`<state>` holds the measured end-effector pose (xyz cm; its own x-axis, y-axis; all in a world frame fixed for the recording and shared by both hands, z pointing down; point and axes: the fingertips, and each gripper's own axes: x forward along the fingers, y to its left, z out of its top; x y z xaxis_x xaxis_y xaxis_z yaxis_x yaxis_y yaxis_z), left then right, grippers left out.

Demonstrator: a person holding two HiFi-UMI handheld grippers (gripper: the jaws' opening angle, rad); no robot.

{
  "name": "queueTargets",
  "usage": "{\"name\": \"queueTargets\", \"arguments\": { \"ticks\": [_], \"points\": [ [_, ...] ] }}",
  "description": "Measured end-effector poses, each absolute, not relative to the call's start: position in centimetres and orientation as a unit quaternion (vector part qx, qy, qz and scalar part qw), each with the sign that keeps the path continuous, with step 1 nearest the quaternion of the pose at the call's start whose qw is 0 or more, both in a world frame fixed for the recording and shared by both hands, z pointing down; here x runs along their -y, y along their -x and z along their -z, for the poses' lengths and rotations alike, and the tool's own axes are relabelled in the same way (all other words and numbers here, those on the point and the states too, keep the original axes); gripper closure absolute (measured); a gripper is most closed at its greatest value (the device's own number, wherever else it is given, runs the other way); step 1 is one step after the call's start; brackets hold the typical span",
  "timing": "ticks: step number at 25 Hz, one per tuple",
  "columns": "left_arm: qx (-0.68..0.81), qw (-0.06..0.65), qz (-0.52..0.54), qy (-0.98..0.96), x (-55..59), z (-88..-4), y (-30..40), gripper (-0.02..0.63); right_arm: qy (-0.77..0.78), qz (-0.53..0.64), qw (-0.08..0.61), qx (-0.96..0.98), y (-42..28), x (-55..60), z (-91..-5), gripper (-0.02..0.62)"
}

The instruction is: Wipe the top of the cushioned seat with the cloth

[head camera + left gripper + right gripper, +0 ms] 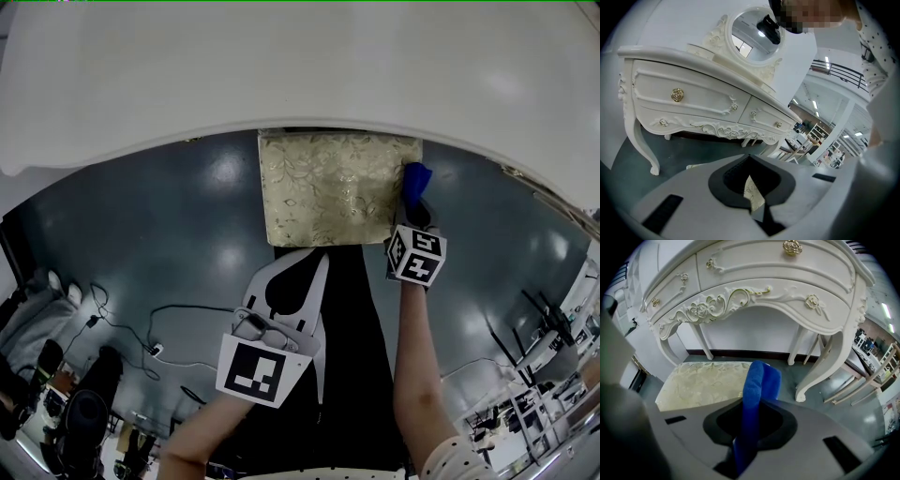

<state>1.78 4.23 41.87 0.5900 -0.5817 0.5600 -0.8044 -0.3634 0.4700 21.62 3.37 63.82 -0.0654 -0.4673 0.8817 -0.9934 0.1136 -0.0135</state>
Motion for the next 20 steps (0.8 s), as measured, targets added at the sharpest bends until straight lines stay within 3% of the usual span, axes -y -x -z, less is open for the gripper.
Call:
{"name": "queueTargets", "arguments": {
  "ticks": [20],
  "points": [
    [0.437, 0.375, -0.141, -0.806, -4.7, -42.2, 0.5, 0.609, -0.552, -0.35, 0.376, 0.657, -17.0, -3.8, -64.1, 0.532]
  ]
}}
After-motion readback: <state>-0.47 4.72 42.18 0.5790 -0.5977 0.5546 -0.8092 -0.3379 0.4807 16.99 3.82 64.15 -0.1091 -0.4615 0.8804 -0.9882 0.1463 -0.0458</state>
